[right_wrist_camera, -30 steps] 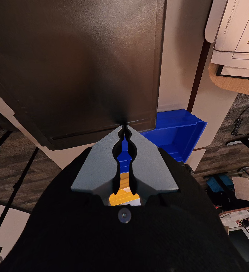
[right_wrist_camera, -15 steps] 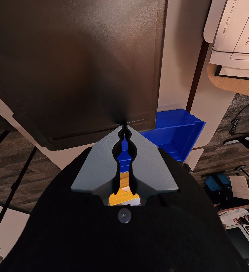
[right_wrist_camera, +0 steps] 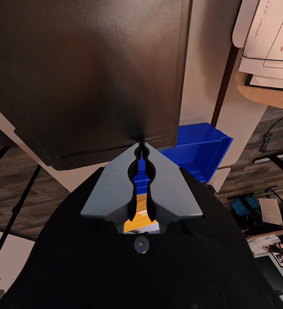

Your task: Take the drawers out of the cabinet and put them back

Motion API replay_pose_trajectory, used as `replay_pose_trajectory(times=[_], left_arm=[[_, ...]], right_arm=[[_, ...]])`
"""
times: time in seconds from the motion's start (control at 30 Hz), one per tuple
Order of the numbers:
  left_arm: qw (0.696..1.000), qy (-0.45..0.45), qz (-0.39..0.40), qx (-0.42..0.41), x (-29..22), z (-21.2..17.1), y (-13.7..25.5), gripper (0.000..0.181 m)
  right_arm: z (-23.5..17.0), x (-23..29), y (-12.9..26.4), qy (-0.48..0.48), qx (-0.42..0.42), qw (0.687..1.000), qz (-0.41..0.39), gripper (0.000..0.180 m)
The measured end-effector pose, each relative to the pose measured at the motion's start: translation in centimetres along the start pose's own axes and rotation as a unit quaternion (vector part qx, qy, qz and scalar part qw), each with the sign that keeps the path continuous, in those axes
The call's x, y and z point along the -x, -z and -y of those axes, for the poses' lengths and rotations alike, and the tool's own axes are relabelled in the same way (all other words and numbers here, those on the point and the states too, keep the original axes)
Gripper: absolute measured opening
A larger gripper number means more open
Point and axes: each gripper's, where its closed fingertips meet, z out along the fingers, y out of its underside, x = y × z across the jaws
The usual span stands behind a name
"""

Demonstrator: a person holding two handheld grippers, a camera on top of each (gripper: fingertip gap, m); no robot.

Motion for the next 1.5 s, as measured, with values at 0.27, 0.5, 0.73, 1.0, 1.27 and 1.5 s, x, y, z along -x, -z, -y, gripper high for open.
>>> replay_pose_trajectory(times=[0.27,0.5,0.73,1.0,1.27,1.5], left_arm=[[0.980,-0.049,0.189,-0.035,2.7,0.1,-0.2,0.019],[0.933,-0.090,0.341,-0.076,5.0,0.4,-1.5,0.016],[0.901,-0.086,0.417,-0.089,7.1,0.3,-3.5,0.016],[0.890,-0.090,0.441,-0.069,8.6,0.3,-4.7,0.016],[0.876,-0.070,0.461,-0.122,7.9,1.1,-2.6,0.025],[0.863,0.158,0.387,-0.284,9.8,-1.0,4.9,0.029]], right_arm=[[0.0,0.0,0.0,-0.003,-0.001,1.000,-0.002,0.000],[0.0,0.0,0.0,-0.006,-0.004,1.000,-0.003,0.000],[0.0,0.0,0.0,-0.006,-0.004,1.000,-0.002,0.000],[0.0,0.0,0.0,-0.005,0.002,1.000,0.000,0.000],[0.0,0.0,0.0,-0.006,0.004,1.000,-0.003,0.000],[0.0,0.0,0.0,-0.006,0.003,1.000,-0.002,0.000]])
